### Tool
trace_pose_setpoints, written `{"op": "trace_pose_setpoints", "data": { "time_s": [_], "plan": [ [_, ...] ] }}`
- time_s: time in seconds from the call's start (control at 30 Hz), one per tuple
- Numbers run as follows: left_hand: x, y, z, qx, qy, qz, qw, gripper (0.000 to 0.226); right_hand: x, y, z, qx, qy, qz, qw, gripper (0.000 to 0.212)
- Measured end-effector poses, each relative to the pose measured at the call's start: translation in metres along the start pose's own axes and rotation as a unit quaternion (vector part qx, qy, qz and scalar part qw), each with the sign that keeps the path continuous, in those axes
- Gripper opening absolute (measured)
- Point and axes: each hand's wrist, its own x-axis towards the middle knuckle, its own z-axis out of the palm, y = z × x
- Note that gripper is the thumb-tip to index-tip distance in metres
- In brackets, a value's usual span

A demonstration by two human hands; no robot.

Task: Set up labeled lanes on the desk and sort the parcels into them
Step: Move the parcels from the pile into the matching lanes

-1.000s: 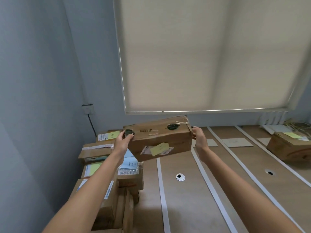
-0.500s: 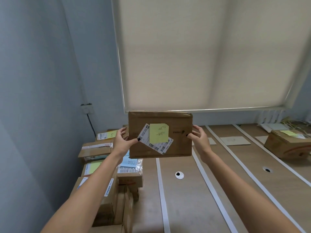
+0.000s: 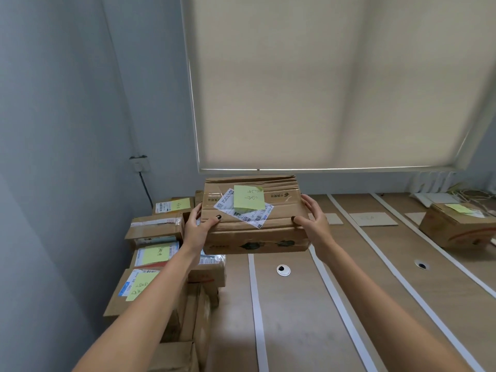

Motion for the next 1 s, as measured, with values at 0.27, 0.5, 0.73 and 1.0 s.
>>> {"op": "trace_pose_setpoints", "data": {
  "time_s": [0.27, 0.5, 0.73, 1.0],
  "plan": [
    [-0.023, -0.016, 0.015, -0.005, -0.003, -0.02, 1.0, 0.061, -0.018, 0.034, -0.024, -0.014, 0.03, 0.074, 0.997, 0.053],
    [-0.041, -0.024, 0.078, 0.001, 0.002, -0.053, 0.999, 0.063, -0.015, 0.057, -0.082, -0.031, -0.009, 0.077, 0.997, 0.047],
    [-0.081, -0.053, 0.193, 0.0, 0.013, -0.064, 0.998, 0.059, 0.006, 0.096, -0.201, -0.037, -0.019, 0.094, 0.995, 0.048],
    [-0.14, -0.067, 0.339, -0.023, 0.06, -0.098, 0.993, 0.059, 0.017, 0.113, -0.344, -0.049, -0.028, 0.124, 0.991, 0.05]
  ]
}}
